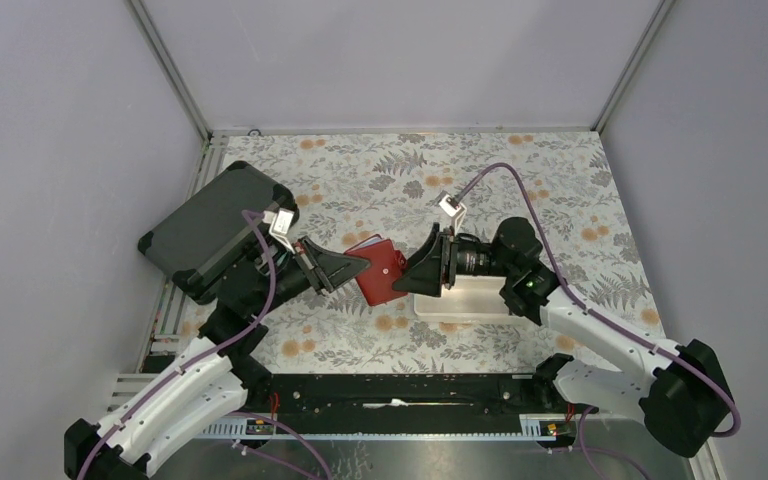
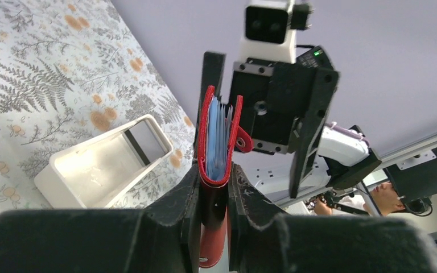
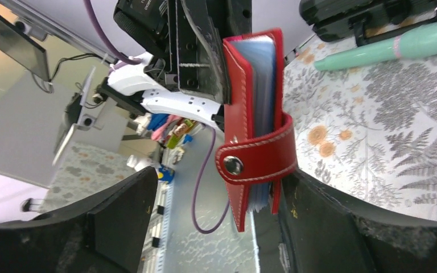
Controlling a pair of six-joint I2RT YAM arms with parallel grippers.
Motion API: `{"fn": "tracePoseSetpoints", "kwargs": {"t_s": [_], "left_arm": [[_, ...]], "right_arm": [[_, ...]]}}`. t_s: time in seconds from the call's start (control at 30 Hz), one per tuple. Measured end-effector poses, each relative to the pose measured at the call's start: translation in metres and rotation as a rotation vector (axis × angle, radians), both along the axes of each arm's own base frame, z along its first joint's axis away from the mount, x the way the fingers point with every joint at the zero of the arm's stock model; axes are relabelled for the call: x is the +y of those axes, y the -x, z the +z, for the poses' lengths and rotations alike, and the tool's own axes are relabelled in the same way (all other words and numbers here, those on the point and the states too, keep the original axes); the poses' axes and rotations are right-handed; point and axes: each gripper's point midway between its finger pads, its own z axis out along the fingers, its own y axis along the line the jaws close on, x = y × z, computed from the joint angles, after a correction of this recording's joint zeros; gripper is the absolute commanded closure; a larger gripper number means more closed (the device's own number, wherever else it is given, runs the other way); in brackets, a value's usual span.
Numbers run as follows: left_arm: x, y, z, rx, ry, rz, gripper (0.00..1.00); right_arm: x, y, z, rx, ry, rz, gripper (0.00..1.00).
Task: Put the credit cards into the card holder
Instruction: Close the card holder at the center of the board.
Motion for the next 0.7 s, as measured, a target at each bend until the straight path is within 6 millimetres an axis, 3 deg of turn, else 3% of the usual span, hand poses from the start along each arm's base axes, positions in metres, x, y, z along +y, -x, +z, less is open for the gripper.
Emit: {"fn": "tracePoseSetpoints", "kwargs": {"t_s": [0.23, 0.33, 0.43, 0.53, 0.57, 0.63, 0.7], "left_arm": [[0.006, 0.002, 0.015, -0.039, 0.070, 0.017, 1.00], [0.007, 0.002, 0.018, -0.043, 0.100, 0.015, 1.00], [0.006, 0.003, 0.022, -0.046, 0.122, 0.008, 0.99], [0.005, 0.003, 0.024, -0.050, 0.134, 0.000, 0.79], [0.005, 0.002, 0.024, -0.048, 0.136, -0.001, 0.67], [0.005, 0.001, 0.024, -0.045, 0.138, 0.001, 0.52], [0.004, 0.000, 0.021, -0.035, 0.129, -0.003, 0.46]], "right_arm": [[0.002, 0.007, -0.009, 0.068, -0.028, 0.046, 0.55], [0.002, 0.008, -0.004, 0.064, -0.049, 0.056, 0.64], [0.002, 0.008, -0.003, 0.067, -0.057, 0.062, 0.80], [0.004, 0.006, -0.002, 0.071, -0.067, 0.068, 0.97], [0.004, 0.006, -0.001, 0.072, -0.070, 0.068, 1.00], [0.005, 0.004, -0.002, 0.076, -0.070, 0.065, 1.00], [0.006, 0.005, -0.004, 0.082, -0.065, 0.069, 1.00]]}}
